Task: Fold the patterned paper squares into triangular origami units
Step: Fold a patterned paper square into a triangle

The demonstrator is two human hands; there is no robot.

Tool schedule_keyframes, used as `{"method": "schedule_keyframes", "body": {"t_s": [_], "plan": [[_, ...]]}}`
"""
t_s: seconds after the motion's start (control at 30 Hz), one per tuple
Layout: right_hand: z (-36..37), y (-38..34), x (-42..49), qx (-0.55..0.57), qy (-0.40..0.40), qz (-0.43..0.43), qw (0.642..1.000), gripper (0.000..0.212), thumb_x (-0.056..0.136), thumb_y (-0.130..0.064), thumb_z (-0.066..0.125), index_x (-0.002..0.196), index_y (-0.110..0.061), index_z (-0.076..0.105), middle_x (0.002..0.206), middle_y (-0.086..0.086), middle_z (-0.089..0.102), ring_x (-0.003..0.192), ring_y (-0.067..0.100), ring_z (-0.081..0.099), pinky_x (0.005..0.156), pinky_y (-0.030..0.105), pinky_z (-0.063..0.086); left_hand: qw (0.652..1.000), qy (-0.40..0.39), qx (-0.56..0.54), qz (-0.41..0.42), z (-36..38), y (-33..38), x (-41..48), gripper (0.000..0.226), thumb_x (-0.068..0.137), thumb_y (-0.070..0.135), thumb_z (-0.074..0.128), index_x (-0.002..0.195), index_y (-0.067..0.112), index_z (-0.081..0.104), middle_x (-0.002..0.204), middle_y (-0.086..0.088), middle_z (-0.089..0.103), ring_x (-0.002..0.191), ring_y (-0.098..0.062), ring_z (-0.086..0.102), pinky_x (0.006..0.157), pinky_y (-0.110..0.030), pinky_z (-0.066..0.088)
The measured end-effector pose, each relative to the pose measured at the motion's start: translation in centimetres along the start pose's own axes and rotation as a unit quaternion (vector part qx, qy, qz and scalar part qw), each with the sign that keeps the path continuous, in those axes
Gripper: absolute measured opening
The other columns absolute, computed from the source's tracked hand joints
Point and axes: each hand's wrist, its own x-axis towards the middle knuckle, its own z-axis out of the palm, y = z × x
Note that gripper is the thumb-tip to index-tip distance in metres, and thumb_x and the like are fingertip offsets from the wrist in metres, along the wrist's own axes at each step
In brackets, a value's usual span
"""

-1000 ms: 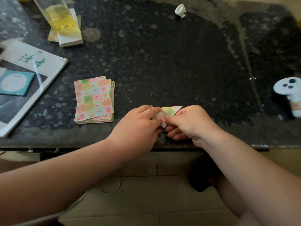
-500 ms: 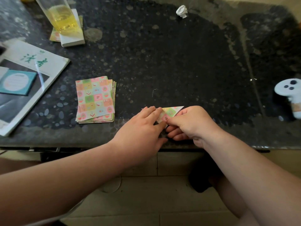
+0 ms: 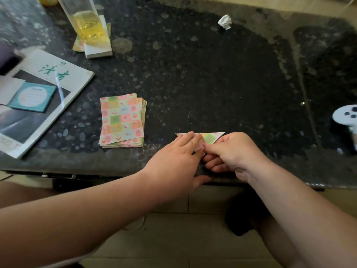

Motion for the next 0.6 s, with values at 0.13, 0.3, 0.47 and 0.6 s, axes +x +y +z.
{"method": "schedule_keyframes", "body": {"t_s": [0.13, 0.3, 0.47, 0.6], "plan": [[-0.04, 0.1, 0.02, 0.003, -0.003, -0.001, 1.0, 0.021, 0.096, -0.021, 0.073, 0.084, -0.004, 0.074, 0.066, 0.008, 0.075, 0.05, 0.013, 0.069, 0.049, 0.024, 0.057, 1.0, 0.001, 0.0, -0.004, 0.14, -0.04, -0.02, 0.074, 0.098, 0.065, 0.042, 0.157, 0.021, 0.033, 0.171, -0.004, 0.005, 0.157, -0.022, -0.004, 0.123, -0.03, 0.001], [-0.11, 0.09, 0.09, 0.001, 0.001, 0.001, 1.0, 0.018, 0.095, -0.018, 0.074, 0.084, -0.004, 0.074, 0.066, 0.007, 0.075, 0.052, 0.015, 0.071, 0.052, 0.026, 0.059, 0.999, -0.028, 0.011, -0.023, 0.12, 0.09, 0.11, 0.075, 0.099, 0.065, 0.039, 0.159, 0.022, 0.027, 0.171, -0.008, -0.002, 0.156, -0.026, -0.01, 0.125, -0.036, 0.007], [0.02, 0.27, 0.29, 0.003, 0.0, 0.003, 1.0, 0.021, 0.096, -0.015, 0.072, 0.078, -0.005, 0.072, 0.061, 0.006, 0.073, 0.05, 0.014, 0.069, 0.05, 0.026, 0.057, 0.999, -0.034, 0.029, -0.013, 0.2, -0.04, 0.04, 0.082, 0.098, 0.069, 0.038, 0.161, 0.02, 0.021, 0.17, -0.01, -0.002, 0.156, -0.028, -0.01, 0.125, -0.036, 0.005], [-0.06, 0.26, 0.28, 0.004, -0.001, 0.004, 1.0, 0.019, 0.095, -0.016, 0.073, 0.079, -0.005, 0.072, 0.061, 0.006, 0.073, 0.052, 0.015, 0.07, 0.048, 0.024, 0.057, 0.998, -0.022, 0.057, 0.001, 0.76, -0.19, -0.37, 0.088, 0.094, 0.073, 0.039, 0.159, 0.018, 0.022, 0.17, -0.015, -0.002, 0.157, -0.031, -0.008, 0.126, -0.039, 0.002]]}}
